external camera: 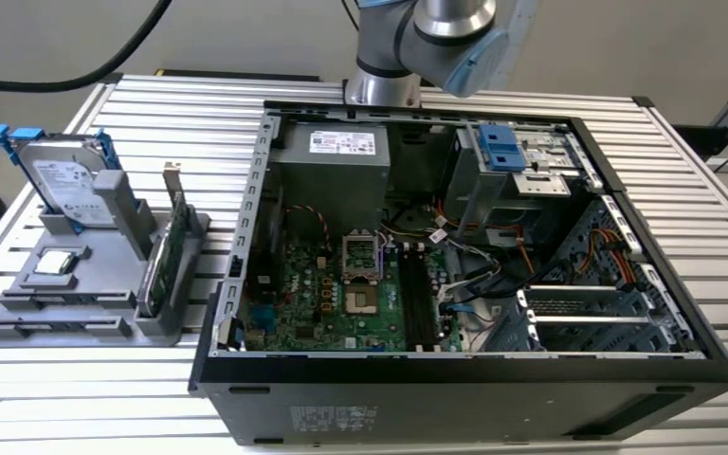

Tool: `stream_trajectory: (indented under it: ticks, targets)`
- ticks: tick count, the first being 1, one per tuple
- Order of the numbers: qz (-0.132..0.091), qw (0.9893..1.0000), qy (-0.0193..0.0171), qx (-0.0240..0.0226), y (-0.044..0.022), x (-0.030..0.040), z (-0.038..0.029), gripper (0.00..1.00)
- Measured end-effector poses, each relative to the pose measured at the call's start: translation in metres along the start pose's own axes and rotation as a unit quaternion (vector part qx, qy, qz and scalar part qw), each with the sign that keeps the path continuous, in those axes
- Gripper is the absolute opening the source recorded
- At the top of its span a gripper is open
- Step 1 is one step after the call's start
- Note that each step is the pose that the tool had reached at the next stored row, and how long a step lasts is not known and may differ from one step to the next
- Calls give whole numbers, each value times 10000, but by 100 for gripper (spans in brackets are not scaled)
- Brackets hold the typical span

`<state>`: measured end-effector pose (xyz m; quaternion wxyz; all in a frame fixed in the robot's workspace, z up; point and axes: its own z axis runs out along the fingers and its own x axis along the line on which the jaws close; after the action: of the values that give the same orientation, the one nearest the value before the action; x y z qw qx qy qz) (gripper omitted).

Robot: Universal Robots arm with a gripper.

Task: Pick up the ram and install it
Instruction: 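Pick up the ram and move it above insertion slot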

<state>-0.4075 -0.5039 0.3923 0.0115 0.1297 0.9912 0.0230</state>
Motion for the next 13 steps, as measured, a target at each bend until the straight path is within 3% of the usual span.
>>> stream_trajectory:
  ticks: [13]
  targets:
    - [323, 9995, -15, 6, -4, 14, -1, 0]
